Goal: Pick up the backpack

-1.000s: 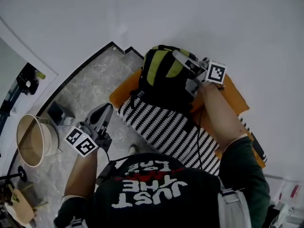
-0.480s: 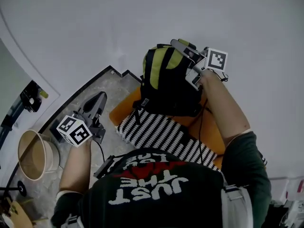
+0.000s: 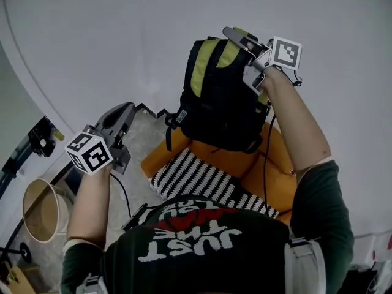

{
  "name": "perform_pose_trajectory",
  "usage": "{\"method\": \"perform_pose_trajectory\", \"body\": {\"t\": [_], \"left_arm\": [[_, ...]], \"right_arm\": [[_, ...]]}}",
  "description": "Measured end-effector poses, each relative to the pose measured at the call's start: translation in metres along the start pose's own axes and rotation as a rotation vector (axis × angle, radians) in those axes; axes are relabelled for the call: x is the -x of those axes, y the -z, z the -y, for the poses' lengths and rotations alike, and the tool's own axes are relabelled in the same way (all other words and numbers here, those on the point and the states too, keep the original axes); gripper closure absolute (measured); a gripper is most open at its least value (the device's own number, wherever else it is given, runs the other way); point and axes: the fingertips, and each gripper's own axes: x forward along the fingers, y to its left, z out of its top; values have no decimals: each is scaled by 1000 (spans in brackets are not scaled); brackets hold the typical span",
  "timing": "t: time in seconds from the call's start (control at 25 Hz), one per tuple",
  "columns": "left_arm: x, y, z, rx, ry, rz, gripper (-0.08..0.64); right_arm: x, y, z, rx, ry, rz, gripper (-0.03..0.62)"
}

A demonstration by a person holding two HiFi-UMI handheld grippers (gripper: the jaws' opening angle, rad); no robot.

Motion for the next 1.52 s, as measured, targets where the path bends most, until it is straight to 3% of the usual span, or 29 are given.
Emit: {"method": "perform_pose_trajectory", "body": {"t": [0.32, 0.56, 1.52], "left_arm": [[-12, 13, 5, -81, 29, -4, 545], [-14, 25, 0, -95, 16, -9, 545], [-12, 13, 2, -106, 17, -3, 545]], "right_arm": [[2, -1, 4, 24, -14, 30, 547], [2, -2, 6, 29, -29, 49, 548], [2, -2, 1, 49, -19, 40, 548]]}}
